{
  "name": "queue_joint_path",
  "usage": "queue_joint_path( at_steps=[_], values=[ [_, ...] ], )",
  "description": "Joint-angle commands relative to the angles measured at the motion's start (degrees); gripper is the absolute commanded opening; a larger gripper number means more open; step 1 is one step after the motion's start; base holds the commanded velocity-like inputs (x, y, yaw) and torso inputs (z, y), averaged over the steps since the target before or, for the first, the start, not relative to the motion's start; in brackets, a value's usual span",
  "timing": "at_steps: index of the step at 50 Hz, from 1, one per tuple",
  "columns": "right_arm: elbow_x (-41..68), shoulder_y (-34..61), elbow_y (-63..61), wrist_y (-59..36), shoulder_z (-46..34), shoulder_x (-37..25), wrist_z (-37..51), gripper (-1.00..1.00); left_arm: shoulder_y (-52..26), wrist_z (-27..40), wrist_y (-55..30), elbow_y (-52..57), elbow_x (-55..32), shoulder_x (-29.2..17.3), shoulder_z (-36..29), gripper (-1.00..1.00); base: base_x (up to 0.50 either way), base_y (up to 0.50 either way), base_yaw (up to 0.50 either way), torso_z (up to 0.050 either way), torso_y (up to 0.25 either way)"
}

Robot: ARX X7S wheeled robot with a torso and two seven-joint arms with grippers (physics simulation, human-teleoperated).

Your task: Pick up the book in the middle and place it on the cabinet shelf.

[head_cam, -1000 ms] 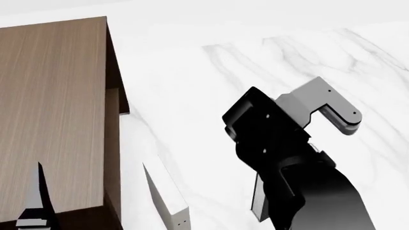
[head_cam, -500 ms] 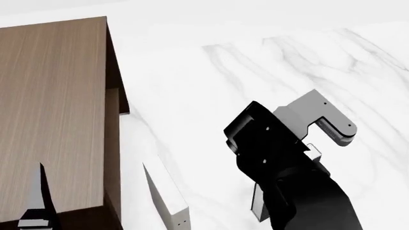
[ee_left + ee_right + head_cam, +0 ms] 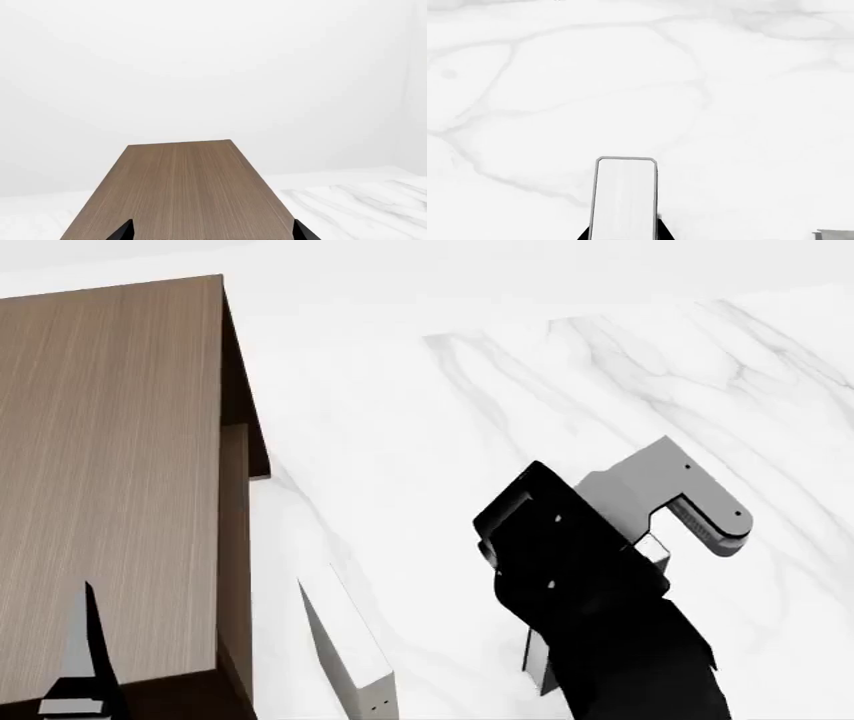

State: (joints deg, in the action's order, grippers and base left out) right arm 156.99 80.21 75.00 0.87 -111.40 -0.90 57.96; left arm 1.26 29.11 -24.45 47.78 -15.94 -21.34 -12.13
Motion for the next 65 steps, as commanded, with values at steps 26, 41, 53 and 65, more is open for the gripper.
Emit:
queue_joint_path(
  at_steps=[26,41,53,65],
  values=[
    [-24.10,11.85,-26.80,54.75,23.55,-1.61,-45.17,-1.00,0.15,-1.90,1.52,0.05,0.38,0.32,-0.40,1.00,0.00,0.00,0.00,0.000,0.000],
    [-17.33,14.60,-40.89,34.58,30.96,-5.33,-53.68,-1.00,0.14,-1.46,1.05,0.52,-0.22,-0.04,-0.42,1.00,0.00,0.00,0.00,0.000,0.001],
    [-13.09,18.73,-42.22,17.17,27.85,-4.40,-49.10,-1.00,0.32,-1.06,0.86,1.18,-1.07,-0.38,0.09,1.00,0.00,0.00,0.00,0.000,0.002],
    [-9.56,18.32,-41.65,10.42,28.34,-2.62,-48.45,-1.00,0.27,-0.82,0.83,1.25,-1.46,-0.73,0.17,1.00,0.00,0.00,0.00,0.000,0.002]
  ],
)
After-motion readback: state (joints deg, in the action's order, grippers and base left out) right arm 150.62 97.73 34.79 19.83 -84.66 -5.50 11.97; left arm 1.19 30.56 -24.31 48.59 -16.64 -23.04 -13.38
